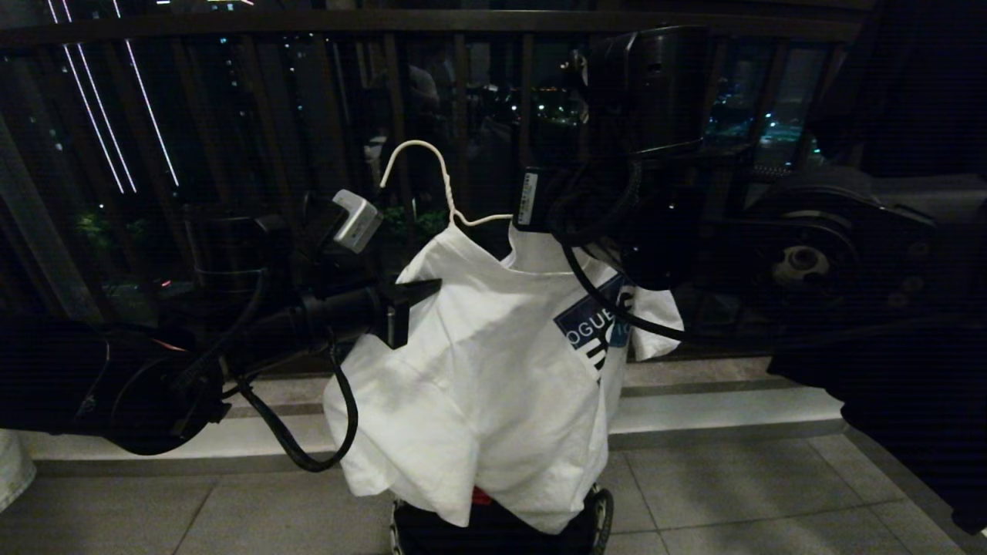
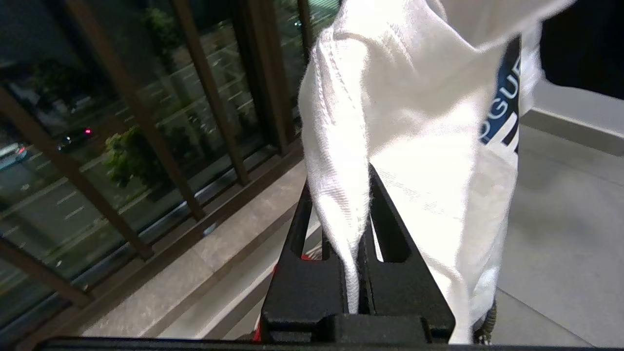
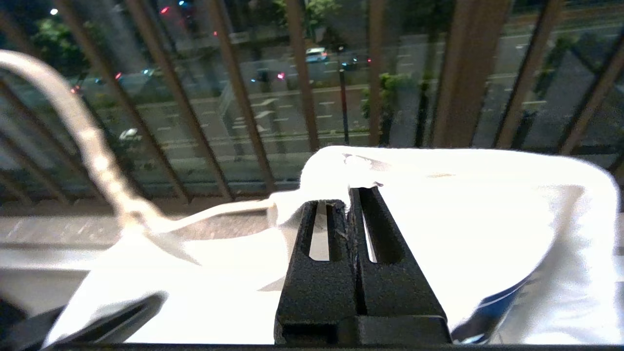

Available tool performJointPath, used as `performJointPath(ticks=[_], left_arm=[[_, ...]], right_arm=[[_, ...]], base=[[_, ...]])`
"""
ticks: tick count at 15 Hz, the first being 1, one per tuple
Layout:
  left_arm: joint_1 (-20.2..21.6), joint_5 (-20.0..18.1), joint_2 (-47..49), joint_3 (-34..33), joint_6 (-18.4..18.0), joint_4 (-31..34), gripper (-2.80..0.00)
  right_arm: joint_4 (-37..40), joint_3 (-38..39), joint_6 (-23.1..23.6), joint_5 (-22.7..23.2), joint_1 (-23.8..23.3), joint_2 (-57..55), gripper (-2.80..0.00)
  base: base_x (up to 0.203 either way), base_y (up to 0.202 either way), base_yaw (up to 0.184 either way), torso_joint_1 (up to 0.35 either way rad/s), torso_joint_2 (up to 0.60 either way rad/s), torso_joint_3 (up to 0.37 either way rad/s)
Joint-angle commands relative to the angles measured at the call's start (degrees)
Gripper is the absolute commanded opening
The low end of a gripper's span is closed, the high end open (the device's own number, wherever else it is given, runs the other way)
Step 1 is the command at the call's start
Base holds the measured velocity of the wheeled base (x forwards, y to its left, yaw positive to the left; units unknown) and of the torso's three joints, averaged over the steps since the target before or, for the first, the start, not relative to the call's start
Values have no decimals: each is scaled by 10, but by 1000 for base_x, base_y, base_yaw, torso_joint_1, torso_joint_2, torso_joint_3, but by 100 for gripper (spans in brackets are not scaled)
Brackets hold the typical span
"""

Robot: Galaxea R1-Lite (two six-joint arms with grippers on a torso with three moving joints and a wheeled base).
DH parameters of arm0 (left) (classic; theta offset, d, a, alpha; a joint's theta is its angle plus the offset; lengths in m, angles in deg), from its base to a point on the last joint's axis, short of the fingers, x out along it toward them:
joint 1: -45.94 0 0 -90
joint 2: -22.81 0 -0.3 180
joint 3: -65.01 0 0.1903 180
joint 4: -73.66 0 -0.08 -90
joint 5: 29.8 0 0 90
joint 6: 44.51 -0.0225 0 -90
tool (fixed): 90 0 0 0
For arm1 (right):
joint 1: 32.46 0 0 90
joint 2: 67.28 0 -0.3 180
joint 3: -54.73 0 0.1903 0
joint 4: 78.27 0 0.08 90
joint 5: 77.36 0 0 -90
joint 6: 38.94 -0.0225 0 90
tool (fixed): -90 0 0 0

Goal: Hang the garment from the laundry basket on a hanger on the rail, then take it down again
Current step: Hang the clothes on the clothes rack

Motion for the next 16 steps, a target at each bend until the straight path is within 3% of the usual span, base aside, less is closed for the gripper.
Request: performJointPath(ticks=[1, 6, 12, 16], left_arm=[[-9, 3, 10, 1, -1, -3, -280], [-9, 11, 9, 0, -2, -3, -280], [-9, 16, -20, -9, -3, -3, -280], [-9, 17, -27, -11, -6, -3, -280]], right_arm=[[-1, -13, -1, -2, 14, -9, -280], [-1, -48, 0, -27, 9, -18, -280], [-4, -60, 31, -28, -98, -15, -280], [-1, -52, 54, -28, -125, -17, -280]], base=[[0, 0, 0, 0, 0, 0], [0, 0, 0, 0, 0, 0], [0, 0, 0, 0, 0, 0], [0, 0, 0, 0, 0, 0]])
